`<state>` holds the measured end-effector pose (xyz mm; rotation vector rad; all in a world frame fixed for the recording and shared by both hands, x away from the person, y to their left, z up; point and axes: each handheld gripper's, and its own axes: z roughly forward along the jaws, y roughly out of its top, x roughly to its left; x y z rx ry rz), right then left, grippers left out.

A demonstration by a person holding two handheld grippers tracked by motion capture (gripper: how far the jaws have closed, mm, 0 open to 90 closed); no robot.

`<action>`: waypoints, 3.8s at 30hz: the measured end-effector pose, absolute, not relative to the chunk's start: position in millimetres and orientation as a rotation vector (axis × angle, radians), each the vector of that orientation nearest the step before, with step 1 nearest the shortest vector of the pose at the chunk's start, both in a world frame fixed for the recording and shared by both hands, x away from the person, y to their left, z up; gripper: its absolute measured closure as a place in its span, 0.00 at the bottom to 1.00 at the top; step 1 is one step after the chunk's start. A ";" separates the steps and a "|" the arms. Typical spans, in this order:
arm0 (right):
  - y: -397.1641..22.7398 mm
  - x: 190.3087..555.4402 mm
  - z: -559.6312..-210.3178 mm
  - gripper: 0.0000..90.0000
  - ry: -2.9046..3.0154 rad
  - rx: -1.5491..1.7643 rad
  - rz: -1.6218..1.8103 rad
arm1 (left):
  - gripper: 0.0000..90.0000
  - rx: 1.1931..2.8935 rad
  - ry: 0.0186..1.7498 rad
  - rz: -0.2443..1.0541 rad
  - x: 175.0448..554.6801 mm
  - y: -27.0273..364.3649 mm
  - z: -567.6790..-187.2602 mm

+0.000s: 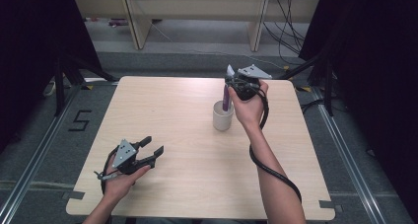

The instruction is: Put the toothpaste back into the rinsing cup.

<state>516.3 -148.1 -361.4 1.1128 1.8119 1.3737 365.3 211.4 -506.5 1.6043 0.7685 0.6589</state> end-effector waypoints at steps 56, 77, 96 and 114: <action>-142.0 524.6 -408.5 0.88 1.854 1.150 1.337 | 0.42 1.608 0.755 0.645 365.2 208.9 -509.4; -141.2 524.5 -417.7 0.88 1.864 1.150 1.327 | 0.42 1.629 0.762 0.648 364.7 208.1 -509.4; -142.7 517.9 -414.4 0.84 1.891 1.160 1.299 | 0.42 1.623 0.756 0.646 366.1 208.1 -510.1; -140.5 517.7 -412.1 0.74 1.874 1.162 1.303 | 0.42 1.627 0.769 0.652 365.1 209.7 -509.1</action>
